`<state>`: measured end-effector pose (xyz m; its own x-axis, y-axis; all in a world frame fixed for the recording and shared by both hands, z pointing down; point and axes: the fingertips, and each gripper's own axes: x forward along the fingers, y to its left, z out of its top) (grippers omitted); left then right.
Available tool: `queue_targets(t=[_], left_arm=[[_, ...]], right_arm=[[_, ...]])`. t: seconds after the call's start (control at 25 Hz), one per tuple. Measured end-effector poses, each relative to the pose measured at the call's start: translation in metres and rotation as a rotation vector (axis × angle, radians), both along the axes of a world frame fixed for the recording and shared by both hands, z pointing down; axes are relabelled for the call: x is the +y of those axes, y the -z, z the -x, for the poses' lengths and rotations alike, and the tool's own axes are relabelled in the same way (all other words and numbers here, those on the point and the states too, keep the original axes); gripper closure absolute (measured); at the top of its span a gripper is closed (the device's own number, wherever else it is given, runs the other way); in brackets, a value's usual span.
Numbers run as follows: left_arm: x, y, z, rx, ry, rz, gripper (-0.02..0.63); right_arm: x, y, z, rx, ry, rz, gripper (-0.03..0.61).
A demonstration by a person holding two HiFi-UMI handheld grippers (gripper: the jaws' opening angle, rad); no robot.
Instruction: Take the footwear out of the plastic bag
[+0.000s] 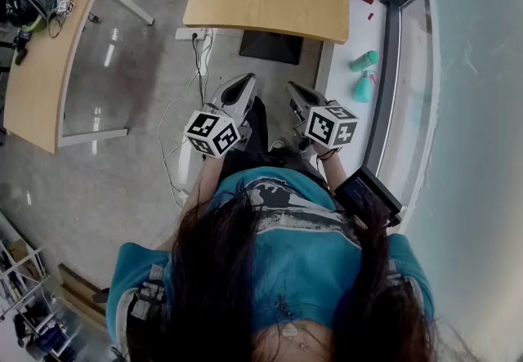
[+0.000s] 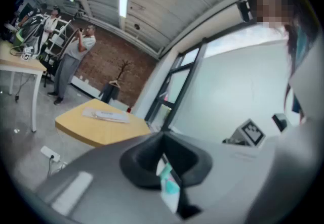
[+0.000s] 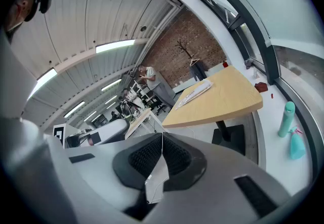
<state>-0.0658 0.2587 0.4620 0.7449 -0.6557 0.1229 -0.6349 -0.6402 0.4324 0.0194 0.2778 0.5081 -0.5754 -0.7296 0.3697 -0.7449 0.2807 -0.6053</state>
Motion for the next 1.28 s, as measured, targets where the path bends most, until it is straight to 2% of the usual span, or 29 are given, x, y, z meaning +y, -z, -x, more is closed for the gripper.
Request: queue_targets(t=[0.32, 0.52, 0.8, 0.92, 1.04, 1.28], left_arm=[[-0.124, 0.001, 0.013, 0.006, -0.021, -0.014, 0.611], [-0.208, 0.012, 0.035, 0.025, -0.029, -0.014, 0.611], [-0.303, 0.007, 0.059, -0.017, -0.099, -0.040, 0.611], [-0.337, 0.002, 0.064, -0.034, -0.126, -0.048, 0.611], [-0.361, -0.006, 0.062, -0.016, -0.139, -0.026, 0.611], [-0.377, -0.022, 0.030, 0.003, -0.212, 0.012, 0.611]], right_arm=[[-0.109, -0.007, 0.001, 0.001, -0.047, 0.033, 0.565], [-0.185, -0.003, 0.025, 0.012, -0.049, 0.060, 0.565], [-0.276, -0.008, 0.047, 0.030, -0.088, 0.083, 0.565], [-0.299, -0.011, 0.047, 0.035, -0.129, 0.089, 0.565], [-0.312, -0.013, 0.040, 0.049, -0.162, 0.099, 0.565], [-0.316, -0.019, 0.008, 0.063, -0.252, 0.129, 0.565]])
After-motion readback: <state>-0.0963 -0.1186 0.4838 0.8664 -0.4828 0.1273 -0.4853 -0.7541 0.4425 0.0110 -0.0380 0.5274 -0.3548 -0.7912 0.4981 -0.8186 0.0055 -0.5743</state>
